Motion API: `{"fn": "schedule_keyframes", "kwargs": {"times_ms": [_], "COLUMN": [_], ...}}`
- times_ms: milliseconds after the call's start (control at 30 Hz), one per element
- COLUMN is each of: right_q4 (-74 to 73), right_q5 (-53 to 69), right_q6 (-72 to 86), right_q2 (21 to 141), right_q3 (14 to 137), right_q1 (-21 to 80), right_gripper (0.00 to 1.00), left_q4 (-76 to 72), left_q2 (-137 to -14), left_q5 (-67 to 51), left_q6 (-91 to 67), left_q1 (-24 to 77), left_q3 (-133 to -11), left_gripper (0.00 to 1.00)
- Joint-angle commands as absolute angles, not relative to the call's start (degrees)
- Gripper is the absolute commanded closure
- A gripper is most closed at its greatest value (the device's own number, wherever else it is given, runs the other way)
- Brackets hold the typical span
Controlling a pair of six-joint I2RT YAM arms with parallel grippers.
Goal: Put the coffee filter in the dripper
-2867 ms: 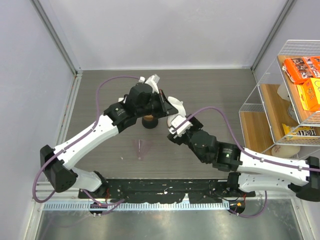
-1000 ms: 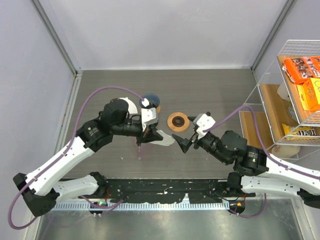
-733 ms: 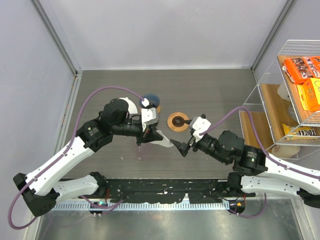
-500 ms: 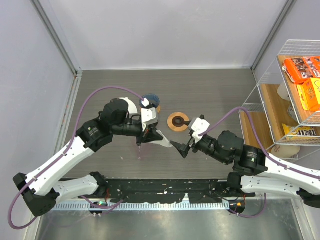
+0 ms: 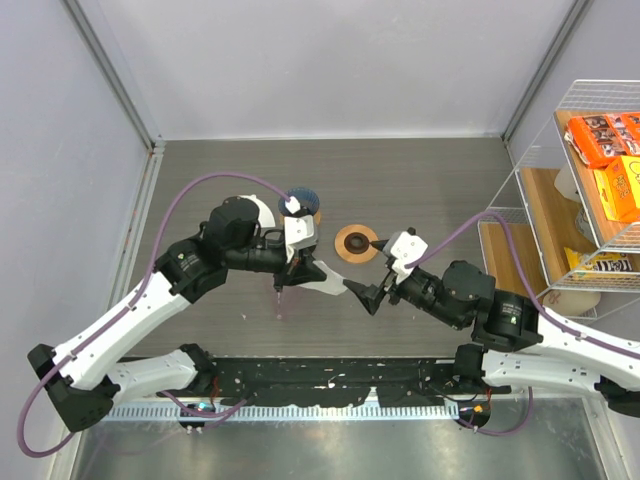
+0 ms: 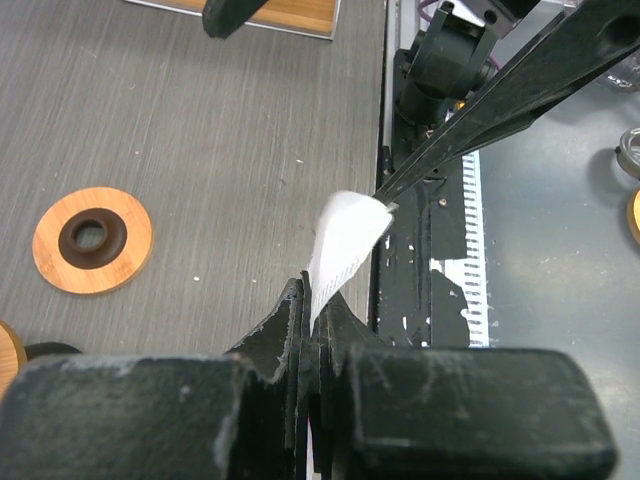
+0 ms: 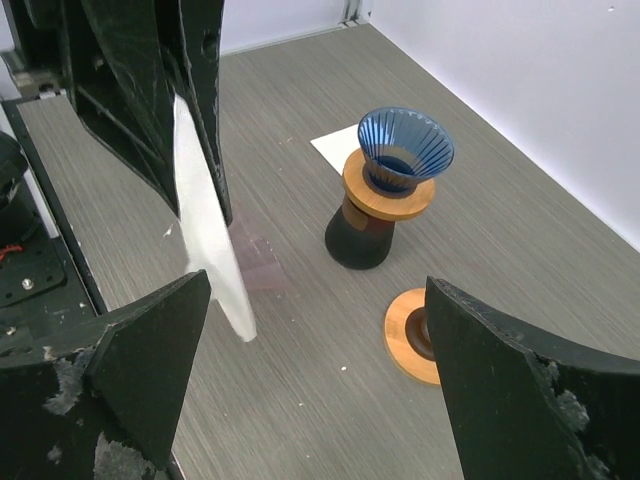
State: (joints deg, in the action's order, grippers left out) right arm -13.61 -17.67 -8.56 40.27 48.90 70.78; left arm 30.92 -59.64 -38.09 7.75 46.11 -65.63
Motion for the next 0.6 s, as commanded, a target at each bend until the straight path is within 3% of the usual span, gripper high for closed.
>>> {"fn": "schedule_keyframes", "kwargs": {"times_ms": [0, 567], "right_q4": [-12.7, -12.4], "right_q5": [-19.4, -24.8], "right_q6": [-6.8, -6.5], "right_q2": [40.6, 42.4], "right_q3": [53.0, 54.1], "right_q1": [71.0, 70.9], "right_gripper": [0.05, 0.05], "left_q4": [31.1, 31.4], "left_q2": [-60.1, -60.2], "left_q5": [-38.2, -38.0], "left_q6": [7.9, 8.2], "left_q1": [46.1, 46.1], "left_q3": [-67.2, -66.9], "left_gripper": [1.00, 1.00]}}
